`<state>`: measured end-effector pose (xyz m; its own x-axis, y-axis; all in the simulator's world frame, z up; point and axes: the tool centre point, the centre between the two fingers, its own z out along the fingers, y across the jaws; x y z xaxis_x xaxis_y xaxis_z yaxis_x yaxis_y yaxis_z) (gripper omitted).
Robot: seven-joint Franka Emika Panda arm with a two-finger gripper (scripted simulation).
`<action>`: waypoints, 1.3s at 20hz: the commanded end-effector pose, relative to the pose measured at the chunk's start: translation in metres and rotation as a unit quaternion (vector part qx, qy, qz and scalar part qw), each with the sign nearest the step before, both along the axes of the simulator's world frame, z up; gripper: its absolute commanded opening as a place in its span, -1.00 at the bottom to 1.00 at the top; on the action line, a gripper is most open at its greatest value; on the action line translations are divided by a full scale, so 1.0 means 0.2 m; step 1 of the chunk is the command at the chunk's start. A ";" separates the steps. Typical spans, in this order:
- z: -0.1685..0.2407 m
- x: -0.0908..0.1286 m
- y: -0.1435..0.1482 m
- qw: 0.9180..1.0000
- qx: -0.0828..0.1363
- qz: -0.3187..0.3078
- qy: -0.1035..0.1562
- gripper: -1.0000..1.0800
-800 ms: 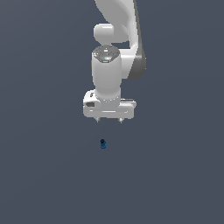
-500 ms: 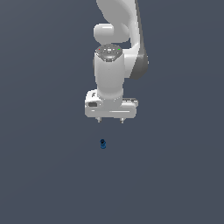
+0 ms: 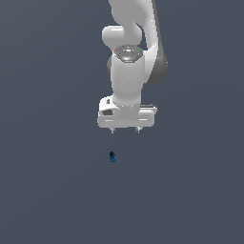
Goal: Pick up the object and move it to a goal position.
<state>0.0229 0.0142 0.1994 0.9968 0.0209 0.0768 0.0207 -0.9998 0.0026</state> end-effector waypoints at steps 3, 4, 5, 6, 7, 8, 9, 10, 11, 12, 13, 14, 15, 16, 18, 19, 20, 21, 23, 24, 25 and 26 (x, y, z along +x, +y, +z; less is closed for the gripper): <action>-0.04 0.02 -0.03 1.000 -0.001 0.007 0.004 0.92; -0.06 0.03 -0.04 1.000 -0.001 0.010 0.005 0.92; -0.08 0.04 -0.05 1.000 -0.002 0.013 0.006 0.92; -0.10 0.05 -0.06 1.000 -0.002 0.017 0.008 0.92; -0.12 0.06 -0.07 1.000 -0.002 0.020 0.009 0.92; -0.14 0.07 -0.09 1.000 -0.002 0.025 0.011 0.92; -0.17 0.08 -0.10 0.999 -0.003 0.029 0.013 0.92; -0.20 0.10 -0.12 0.999 -0.003 0.034 0.015 0.92; -0.23 0.11 -0.14 0.999 -0.003 0.039 0.018 0.92; -0.26 0.12 -0.16 0.999 -0.003 0.045 0.020 0.92; -0.30 0.14 -0.18 0.998 -0.004 0.050 0.023 0.92; -0.33 0.15 -0.20 0.998 -0.004 0.055 0.025 0.92; -0.36 0.16 -0.21 0.998 -0.004 0.060 0.027 0.92; -0.39 0.16 -0.23 0.998 -0.004 0.064 0.029 0.92; -0.43 0.18 -0.26 0.997 -0.003 0.072 0.032 0.92; -0.45 0.18 -0.27 0.997 -0.003 0.075 0.033 0.92; -0.47 0.19 -0.28 0.996 -0.003 0.077 0.034 0.92; -0.49 0.19 -0.29 0.996 -0.003 0.080 0.035 0.92; -0.51 0.20 -0.30 0.996 -0.003 0.084 0.037 0.92; -0.52 0.20 -0.30 0.996 -0.003 0.085 0.038 0.92; -0.53 0.20 -0.31 0.996 -0.003 0.086 0.038 0.92; -0.53 0.20 -0.31 0.996 -0.003 0.086 0.038 0.92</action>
<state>0.0619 -0.0471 0.0948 0.9821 0.1882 0.0004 0.1882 -0.9821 0.0004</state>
